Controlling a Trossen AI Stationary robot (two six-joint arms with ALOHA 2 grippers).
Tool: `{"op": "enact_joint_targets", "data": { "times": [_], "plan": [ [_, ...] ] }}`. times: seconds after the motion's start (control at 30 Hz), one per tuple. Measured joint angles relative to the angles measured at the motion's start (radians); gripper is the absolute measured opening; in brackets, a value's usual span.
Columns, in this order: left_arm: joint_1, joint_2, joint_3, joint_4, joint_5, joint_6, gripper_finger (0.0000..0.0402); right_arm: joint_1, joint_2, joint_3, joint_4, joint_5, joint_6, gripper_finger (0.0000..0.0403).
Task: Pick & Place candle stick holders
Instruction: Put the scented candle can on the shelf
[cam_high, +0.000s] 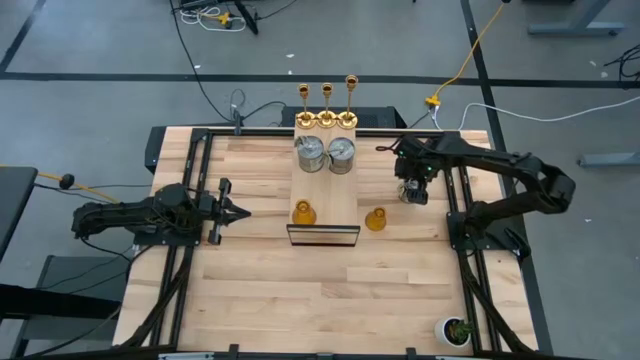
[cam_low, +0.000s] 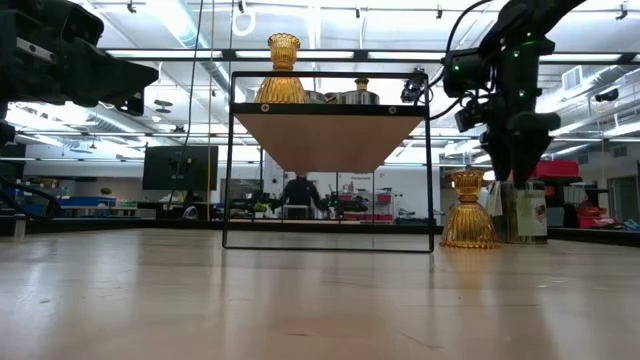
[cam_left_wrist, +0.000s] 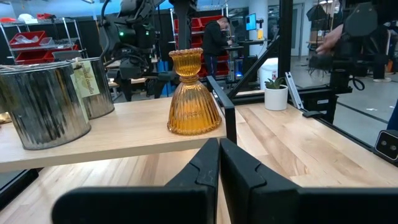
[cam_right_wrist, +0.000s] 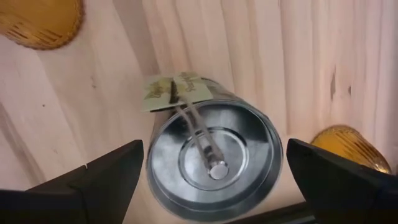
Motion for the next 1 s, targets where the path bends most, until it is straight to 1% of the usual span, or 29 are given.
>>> {"op": "enact_joint_targets", "data": {
  "times": [0.53, 0.83, 1.0],
  "plan": [
    [0.0, 0.0, 0.0, 0.0, 0.0, 0.0, 0.0018, -0.013, 0.088, 0.0, -0.004, -0.007, 0.001, 0.04],
    [0.0, 0.0, 0.0, 0.0, 0.0, 0.0, 0.0018, -0.013, 0.11, 0.0, -0.008, -0.006, 0.0, 0.04],
    [0.0, 0.0, 0.0, 0.0, 0.0, 0.0, 0.0018, -0.013, 0.11, 0.0, -0.009, -0.006, 0.002, 0.0388]
  ]
}}
